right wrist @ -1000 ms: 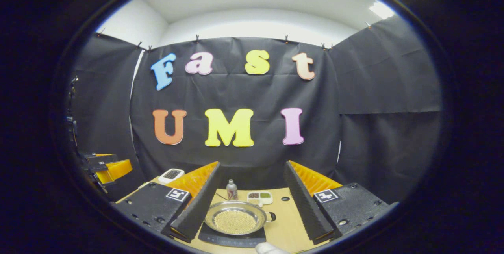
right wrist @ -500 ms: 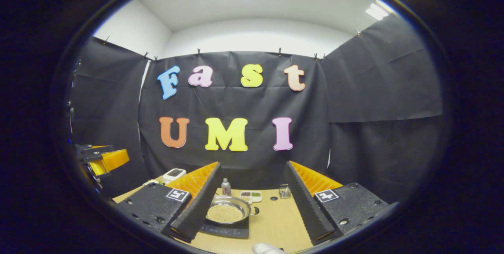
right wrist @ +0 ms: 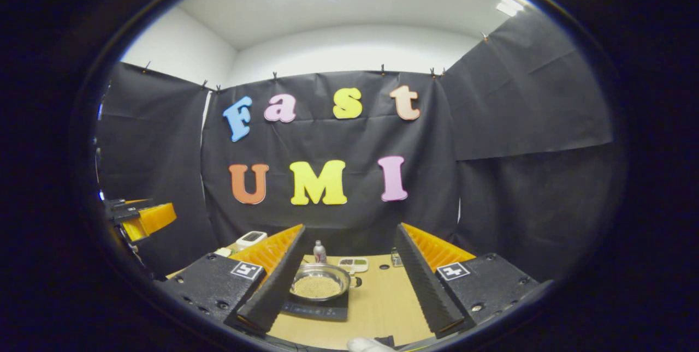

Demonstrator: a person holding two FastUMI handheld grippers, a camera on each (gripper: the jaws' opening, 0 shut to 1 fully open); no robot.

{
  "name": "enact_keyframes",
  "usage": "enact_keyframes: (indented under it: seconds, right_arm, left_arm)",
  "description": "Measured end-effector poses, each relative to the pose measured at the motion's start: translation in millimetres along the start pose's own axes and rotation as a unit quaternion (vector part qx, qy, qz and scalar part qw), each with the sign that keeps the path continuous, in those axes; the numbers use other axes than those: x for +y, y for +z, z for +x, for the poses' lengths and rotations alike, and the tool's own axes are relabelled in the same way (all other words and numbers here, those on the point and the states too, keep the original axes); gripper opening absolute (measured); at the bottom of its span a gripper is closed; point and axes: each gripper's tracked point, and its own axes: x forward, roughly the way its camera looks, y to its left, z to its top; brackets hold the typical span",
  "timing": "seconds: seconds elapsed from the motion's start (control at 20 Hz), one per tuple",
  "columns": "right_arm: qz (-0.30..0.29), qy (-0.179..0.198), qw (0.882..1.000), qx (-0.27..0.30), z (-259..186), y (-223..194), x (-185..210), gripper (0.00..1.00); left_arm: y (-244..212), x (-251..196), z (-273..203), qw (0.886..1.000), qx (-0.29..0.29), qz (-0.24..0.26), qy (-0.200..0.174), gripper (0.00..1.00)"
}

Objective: First push the handle of the pot to place it horizontally, then grasp the pot with both hands and set it on the induction cooktop.

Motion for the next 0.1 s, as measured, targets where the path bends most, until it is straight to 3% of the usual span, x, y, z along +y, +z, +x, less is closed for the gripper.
enact_keyframes:
  seconds: [0.05,0.1]
  right_arm:
    - [-0.002,0.001,1.000,0.004,0.5,-2.1,-0.9,1.00]
    - [0.000,0.004,1.000,0.005,1.0,-2.8,-1.1,1.00]
  left_arm:
    - [-2.6,2.9,-1.6,1.000,0.004,0.003,0.005,0.95]
    - [-5.1,5.3,-3.1,1.000,0.007,0.005,0.010,0.84]
